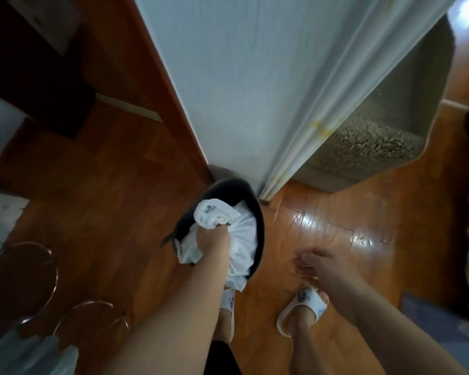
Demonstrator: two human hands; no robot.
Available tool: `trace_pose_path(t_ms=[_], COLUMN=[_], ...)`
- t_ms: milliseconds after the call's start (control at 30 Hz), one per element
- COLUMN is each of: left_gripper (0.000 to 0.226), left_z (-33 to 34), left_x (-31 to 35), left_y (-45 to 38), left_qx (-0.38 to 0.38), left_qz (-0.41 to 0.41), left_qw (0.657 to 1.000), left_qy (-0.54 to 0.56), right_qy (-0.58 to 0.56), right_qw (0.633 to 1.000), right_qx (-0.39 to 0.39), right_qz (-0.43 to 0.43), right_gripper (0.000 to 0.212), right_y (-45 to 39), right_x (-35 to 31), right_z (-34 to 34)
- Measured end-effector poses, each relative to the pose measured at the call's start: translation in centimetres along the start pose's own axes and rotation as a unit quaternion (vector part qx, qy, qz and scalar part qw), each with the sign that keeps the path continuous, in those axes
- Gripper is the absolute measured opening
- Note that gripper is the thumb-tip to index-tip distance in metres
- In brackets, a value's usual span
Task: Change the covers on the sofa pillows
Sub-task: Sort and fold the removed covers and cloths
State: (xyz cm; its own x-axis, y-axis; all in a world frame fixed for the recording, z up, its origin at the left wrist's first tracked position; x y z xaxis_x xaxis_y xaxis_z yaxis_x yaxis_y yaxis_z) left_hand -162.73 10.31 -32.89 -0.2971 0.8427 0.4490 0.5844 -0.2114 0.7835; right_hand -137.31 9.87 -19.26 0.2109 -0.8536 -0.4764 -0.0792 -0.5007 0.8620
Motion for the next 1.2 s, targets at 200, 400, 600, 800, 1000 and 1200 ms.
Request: trace_pose_path(t_ms=[200,400,600,800,1000,1200], left_gripper=[0.029,0.057,0.035,0.019,0.016,0.021], left_z=[0.7,1.0,-0.5,-2.5,-2.6,3.0], left_x=[0.6,-0.5,-1.7,-1.1,3.6,4.7], left_y=[-4.3,-6.3,-7.2,1.4,16.4,37.3], left_qx=[-0.035,-0.106,-0.083,-0.182,-0.262,-0.329], left_qz=[-0.074,-0.057,0.063,-0.004,0.006,0.248], left_qw=[0.994,0.993,0.952,0.954,0.925,0.841], left_qy=[0.079,0.021,-0.289,-0.239,-0.275,-0.35], right_qy=[-0.019,-0.021,0.02,-0.02,-0.087,-0.207], right_qw=[0.999,0.998,0.998,0.997,0.992,0.965], right_qx=[0.027,0.041,0.019,0.047,0.088,0.161], right_qz=[0.022,0.04,0.049,0.058,0.032,-0.015], right_gripper=[0.019,0.017,0.015,0.018,0.012,0.019], right_y=[-0.9,-1.7,-2.3,-0.8,7.4,18.6], right_x=[2.9,5.1,6.0,4.3,2.2,5.7], right_z=[1.6,2.1,3.3,2.0,-4.4,-17.2])
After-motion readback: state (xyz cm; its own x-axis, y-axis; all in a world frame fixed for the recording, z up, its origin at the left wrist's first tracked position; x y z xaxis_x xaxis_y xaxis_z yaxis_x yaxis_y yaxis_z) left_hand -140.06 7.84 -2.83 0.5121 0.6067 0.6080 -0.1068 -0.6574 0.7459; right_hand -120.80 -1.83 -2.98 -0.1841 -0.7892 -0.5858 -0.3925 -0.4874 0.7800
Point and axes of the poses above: each hand's wrist, its own y-axis away from the middle knuckle, its own z-axis out of the palm, x = y × z, the point moved 5 cm from there along -y, towards the middle knuckle, and after that the axes turned 3 degrees about -z, right-handed, at the moved point
